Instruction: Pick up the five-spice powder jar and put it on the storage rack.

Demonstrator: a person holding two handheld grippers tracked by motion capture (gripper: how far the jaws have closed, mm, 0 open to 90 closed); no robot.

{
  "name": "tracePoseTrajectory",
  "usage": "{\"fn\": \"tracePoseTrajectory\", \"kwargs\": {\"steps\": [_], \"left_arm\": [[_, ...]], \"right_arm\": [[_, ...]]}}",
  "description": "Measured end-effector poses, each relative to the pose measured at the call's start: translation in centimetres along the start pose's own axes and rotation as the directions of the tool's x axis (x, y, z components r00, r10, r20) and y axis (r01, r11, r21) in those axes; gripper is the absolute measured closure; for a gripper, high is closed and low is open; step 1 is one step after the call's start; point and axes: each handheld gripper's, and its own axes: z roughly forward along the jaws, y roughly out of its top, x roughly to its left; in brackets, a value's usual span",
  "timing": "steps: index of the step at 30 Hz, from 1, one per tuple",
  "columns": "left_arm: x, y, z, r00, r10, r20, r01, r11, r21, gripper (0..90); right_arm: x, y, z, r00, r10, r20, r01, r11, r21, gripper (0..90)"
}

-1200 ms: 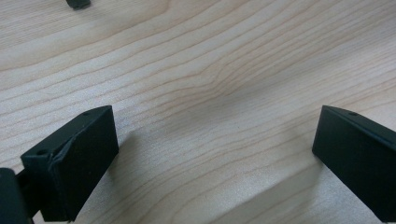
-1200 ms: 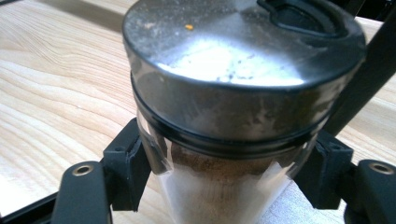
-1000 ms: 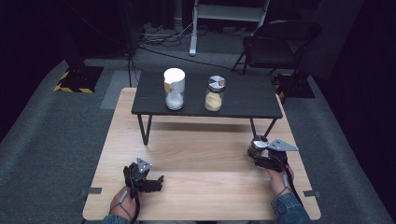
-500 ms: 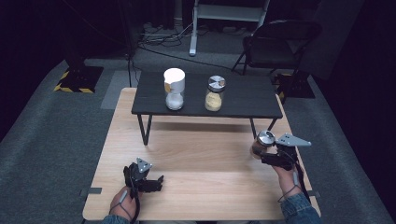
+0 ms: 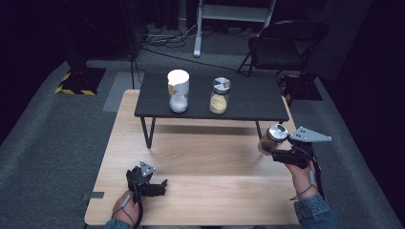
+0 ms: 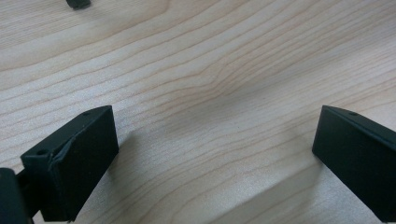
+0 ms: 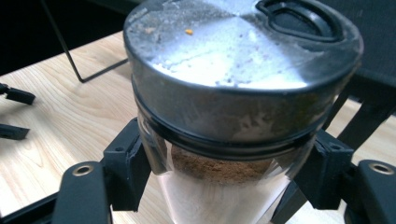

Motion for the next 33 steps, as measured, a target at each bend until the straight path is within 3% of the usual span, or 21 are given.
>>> {"fn": "tracePoseTrajectory", "kwargs": {"steps": [9,19,28,33], "left_arm": [[0.0,0.0,0.0,1.0,0.0,0.0,0.0,1.0,0.0,0.2],[0.0,0.0,0.0,1.0,0.0,0.0,0.0,1.0,0.0,0.2],[0.0,0.0,0.0,1.0,0.0,0.0,0.0,1.0,0.0,0.2],[0.0,0.0,0.0,1.0,0.0,0.0,0.0,1.0,0.0,0.2]], "right_arm": [[0.5,2.9,-1.8,0.9988,-0.048,-0.006,0.048,0.999,-0.01,29.3],[0.5,6.0,-3.2,0.998,-0.063,-0.009,0.063,0.997,-0.048,29.3],[0.2,8.1,-2.6,0.9979,-0.064,0.001,0.064,0.996,-0.067,29.3],[0.1,9.1,-1.8,0.9972,-0.069,0.028,0.071,0.995,-0.067,29.3]]}}
